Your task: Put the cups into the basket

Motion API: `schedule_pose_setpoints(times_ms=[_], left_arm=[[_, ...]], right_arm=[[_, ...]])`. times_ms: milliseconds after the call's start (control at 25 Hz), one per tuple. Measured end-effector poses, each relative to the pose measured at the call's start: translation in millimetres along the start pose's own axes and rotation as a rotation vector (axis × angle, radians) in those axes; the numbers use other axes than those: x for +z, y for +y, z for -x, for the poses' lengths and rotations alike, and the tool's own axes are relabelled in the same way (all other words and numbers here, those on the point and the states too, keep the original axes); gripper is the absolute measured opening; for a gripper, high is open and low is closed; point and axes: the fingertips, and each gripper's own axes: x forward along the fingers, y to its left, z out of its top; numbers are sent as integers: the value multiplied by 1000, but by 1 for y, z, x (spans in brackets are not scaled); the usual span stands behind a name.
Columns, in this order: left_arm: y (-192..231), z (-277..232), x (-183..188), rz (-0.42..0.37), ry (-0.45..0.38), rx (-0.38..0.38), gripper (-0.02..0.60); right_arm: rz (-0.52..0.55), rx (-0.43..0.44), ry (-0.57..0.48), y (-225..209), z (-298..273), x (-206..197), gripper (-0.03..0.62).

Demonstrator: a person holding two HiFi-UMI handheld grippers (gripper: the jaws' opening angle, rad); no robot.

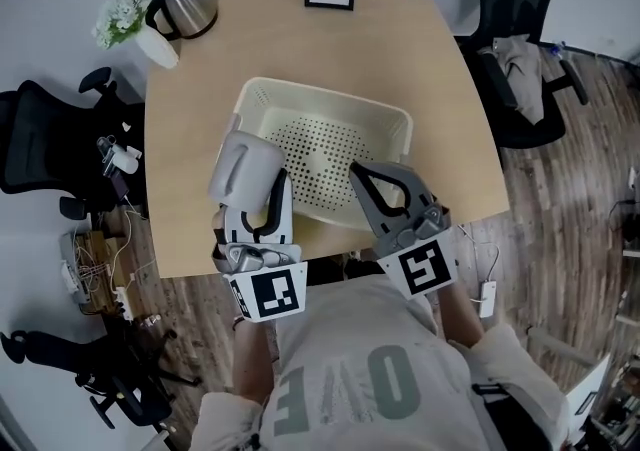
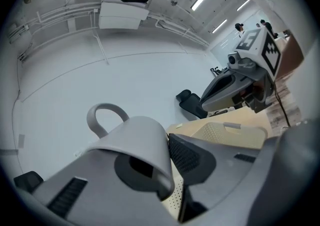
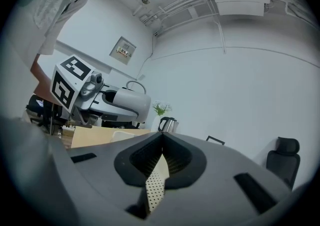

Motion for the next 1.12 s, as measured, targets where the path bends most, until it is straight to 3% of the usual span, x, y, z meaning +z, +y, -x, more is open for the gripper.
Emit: schedule_pose_setpoints(times_ms=[360,520,760,880,1120], left_arm=[[16,-19,-3,-32,2,-64,76],[20,-28,0,-77,-1,-91,75],[18,-38,-7,-41,46,-130,72],[9,-47,-17,-62,108,-189,72],[-20,-64,-40,-198,255,-370,71]], right_arm=[[-42,-21,-10,-4,-21,7,-2],[-83,-81,-54,-15,-25,13,-2],[-126,-122,-84,-21,-30,16,-2],[-123,-129,-65,-23,-31,11,-2],[-146,-162,-57,-30,-24,5,-2]])
